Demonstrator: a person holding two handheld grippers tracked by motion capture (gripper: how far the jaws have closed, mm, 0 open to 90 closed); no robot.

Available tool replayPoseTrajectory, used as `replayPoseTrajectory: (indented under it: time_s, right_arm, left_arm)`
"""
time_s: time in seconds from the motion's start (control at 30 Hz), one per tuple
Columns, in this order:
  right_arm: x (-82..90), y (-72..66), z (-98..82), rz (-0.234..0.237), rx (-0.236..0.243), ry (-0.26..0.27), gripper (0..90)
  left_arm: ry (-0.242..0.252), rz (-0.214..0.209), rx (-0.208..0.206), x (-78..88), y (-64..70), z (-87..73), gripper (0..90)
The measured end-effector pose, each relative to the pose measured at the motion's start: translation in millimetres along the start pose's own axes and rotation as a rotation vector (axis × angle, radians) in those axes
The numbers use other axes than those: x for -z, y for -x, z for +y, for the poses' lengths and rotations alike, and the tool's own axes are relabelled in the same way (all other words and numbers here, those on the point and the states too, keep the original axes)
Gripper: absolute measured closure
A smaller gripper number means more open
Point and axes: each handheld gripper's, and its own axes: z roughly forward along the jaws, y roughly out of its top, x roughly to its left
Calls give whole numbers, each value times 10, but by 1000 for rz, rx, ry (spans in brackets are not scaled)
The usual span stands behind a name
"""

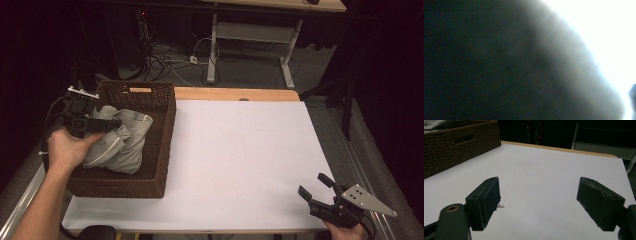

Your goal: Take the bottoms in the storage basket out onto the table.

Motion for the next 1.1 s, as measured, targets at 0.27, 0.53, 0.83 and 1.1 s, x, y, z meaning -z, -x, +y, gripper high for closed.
replayPoseTrajectory:
  time_s: [0.27,0.53,0.83,1.1]
  right_arm:
    - [-2,-4,-1,0,6,0,197]
    - [-5,-3,-2,3,4,-2,197]
    - [-6,-4,-2,4,4,-3,198]
    - [-6,-5,-2,7,6,-3,198]
  left_arm:
    - [31,-33,-1,83,68,80,557]
    - [66,-69,-7,157,157,153,556]
    - [88,-100,-27,208,270,247,556]
    - [105,-118,-32,288,330,328,556]
